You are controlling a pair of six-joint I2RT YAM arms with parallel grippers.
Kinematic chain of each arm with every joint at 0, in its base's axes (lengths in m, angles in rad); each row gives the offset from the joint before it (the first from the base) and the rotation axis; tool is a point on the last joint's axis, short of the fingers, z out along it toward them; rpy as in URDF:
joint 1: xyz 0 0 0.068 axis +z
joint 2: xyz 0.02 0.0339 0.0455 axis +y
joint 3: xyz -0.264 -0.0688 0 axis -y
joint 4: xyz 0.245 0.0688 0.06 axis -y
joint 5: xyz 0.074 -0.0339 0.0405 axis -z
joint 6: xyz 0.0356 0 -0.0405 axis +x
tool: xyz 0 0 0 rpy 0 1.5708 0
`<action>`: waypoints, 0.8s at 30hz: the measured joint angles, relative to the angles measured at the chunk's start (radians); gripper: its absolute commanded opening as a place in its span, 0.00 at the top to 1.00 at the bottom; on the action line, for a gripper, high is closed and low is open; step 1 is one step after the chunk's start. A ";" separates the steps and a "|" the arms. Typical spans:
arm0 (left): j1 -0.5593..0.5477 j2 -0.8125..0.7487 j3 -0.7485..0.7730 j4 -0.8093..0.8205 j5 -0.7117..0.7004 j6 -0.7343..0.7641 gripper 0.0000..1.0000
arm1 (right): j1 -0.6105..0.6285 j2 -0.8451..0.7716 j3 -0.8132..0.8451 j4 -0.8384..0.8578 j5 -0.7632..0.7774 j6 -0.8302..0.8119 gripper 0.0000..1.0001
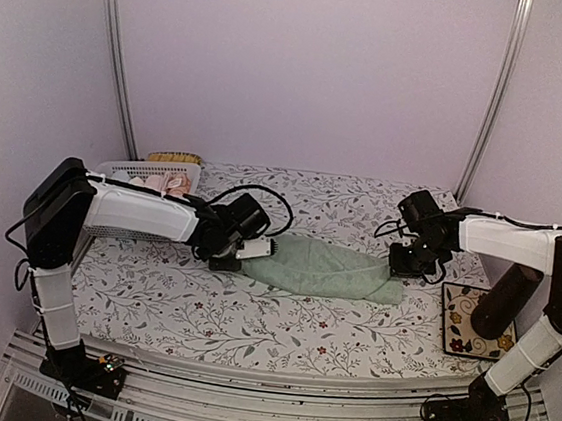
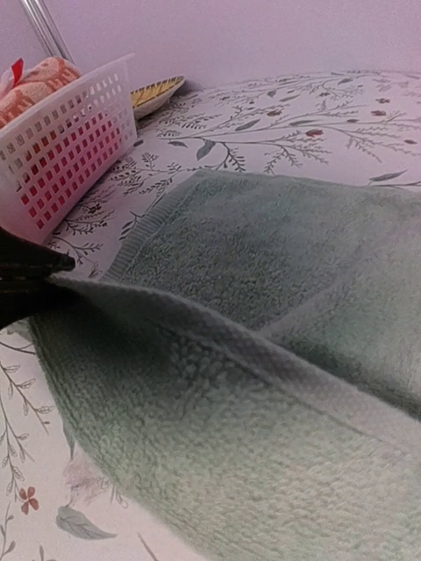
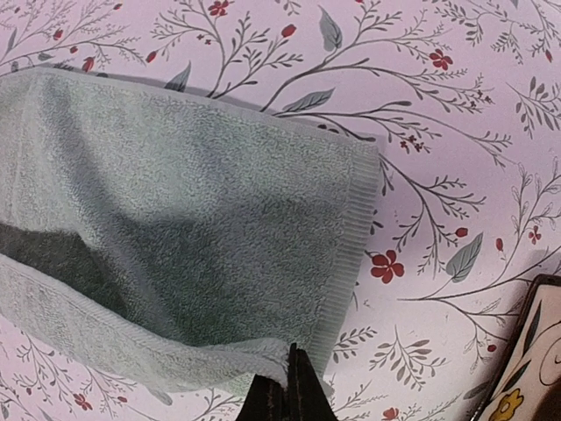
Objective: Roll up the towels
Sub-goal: Flatten out the towel at the center of the board.
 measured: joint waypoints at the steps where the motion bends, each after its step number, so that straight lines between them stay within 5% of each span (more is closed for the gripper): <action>1: 0.008 0.010 0.009 0.005 -0.002 0.012 1.00 | -0.006 0.006 0.002 0.002 0.005 -0.003 0.97; 16: 0.066 0.037 0.105 0.018 0.027 0.106 1.00 | -0.106 0.043 0.006 0.057 -0.035 -0.085 0.97; 24: 0.026 -0.077 0.034 -0.060 0.044 0.034 1.00 | -0.085 -0.220 -0.108 0.030 -0.159 -0.098 0.94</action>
